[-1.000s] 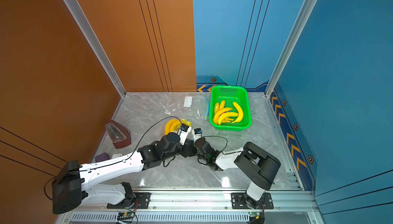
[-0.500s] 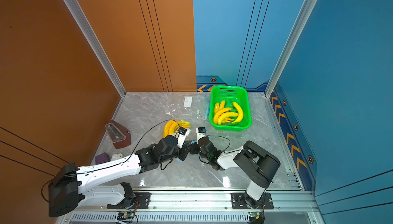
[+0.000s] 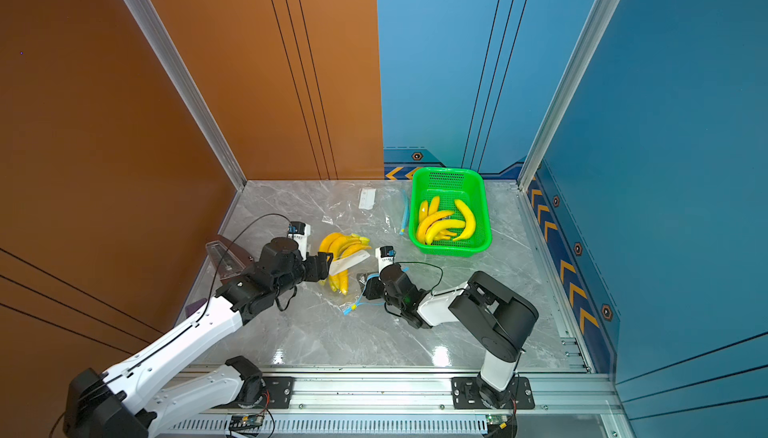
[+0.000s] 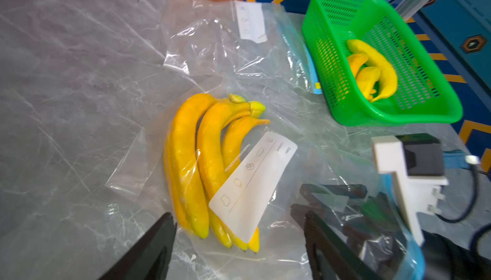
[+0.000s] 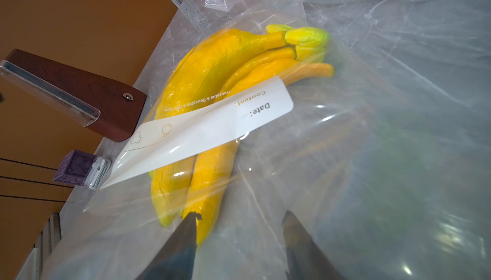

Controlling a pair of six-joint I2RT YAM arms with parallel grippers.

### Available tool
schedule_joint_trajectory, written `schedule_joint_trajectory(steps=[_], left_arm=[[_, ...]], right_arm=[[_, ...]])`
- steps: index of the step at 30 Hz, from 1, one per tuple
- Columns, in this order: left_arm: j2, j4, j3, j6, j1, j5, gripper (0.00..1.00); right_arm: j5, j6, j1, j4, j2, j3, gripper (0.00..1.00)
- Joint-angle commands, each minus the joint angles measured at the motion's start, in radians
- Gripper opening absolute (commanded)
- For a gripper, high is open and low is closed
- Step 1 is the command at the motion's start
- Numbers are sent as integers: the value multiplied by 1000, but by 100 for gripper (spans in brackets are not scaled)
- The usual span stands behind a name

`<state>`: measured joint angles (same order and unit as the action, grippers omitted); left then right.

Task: Open the zip-top bag and take out the banana
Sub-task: Pick up the banana from the zipper food storage bag.

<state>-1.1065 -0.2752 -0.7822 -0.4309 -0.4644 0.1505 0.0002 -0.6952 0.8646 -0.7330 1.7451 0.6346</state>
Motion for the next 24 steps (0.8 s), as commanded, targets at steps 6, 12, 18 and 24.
schedule_joint_trajectory(steps=[6, 12, 18, 24], left_arm=[[-333, -76, -112, -40, 195, -6, 91], [-417, 31, -127, -8, 198, -128, 89], [-510, 63, -146, -3, 200, -166, 79], [-588, 70, -154, -12, 180, -161, 66]], right_arm=[[-14, 40, 7, 39, 0, 17, 54], [-17, 56, 22, 48, 8, 31, 54], [-26, 65, 36, 65, 17, 51, 54], [6, 65, 34, 115, 18, 73, 54]])
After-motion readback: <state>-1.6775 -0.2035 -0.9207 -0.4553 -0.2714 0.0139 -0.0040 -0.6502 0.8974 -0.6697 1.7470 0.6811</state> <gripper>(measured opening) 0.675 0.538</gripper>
